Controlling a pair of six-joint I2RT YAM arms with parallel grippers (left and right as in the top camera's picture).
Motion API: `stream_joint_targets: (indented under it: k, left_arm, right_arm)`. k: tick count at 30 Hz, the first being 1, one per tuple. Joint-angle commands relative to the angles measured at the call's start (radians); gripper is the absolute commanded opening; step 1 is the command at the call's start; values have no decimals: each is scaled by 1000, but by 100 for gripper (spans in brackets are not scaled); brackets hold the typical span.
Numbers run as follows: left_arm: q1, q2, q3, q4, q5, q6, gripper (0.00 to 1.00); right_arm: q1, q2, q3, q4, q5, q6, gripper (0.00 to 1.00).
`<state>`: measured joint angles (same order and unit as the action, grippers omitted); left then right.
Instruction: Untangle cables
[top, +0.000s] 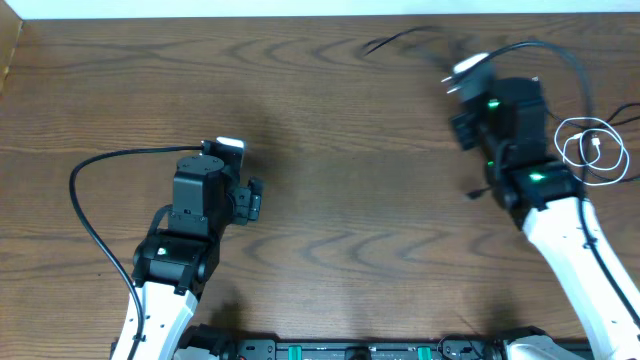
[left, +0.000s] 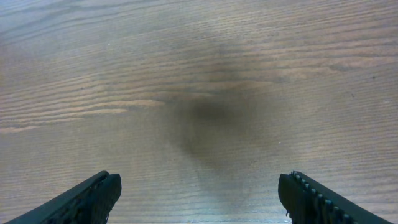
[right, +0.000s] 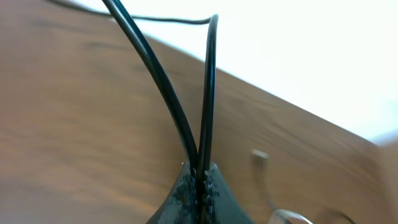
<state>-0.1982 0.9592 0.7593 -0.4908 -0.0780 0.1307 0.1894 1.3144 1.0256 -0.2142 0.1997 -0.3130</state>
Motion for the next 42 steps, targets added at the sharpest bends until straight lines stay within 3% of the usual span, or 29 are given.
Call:
stream_joint_targets:
  k: [1, 6, 13, 24, 31, 41, 42]
  left_arm:
    - [3, -5, 0, -2, -9, -5, 86]
    - [3, -5, 0, -2, -9, -5, 86]
    - [3, -5, 0, -2, -9, -5, 86]
    - [3, 14, 0, -2, -9, -6, 86]
    - [3, 53, 0, 2, -9, -6, 86]
    - [2, 105, 0, 10, -9, -6, 86]
    - [2, 107, 0, 10, -9, -6, 86]
  right_arm:
    - [-124, -5, 6, 25, 162, 83, 1]
    - [-334, -5, 6, 111, 113, 171, 1]
    - [-602, 3, 6, 323, -154, 171, 1]
    - [-768, 221, 16, 472, -219, 171, 1]
    - [-814, 428, 123, 434, -219, 260, 1]
    - [-854, 620, 356, 117, -222, 273, 1]
    - [-856, 634, 366, 88, -222, 276, 7]
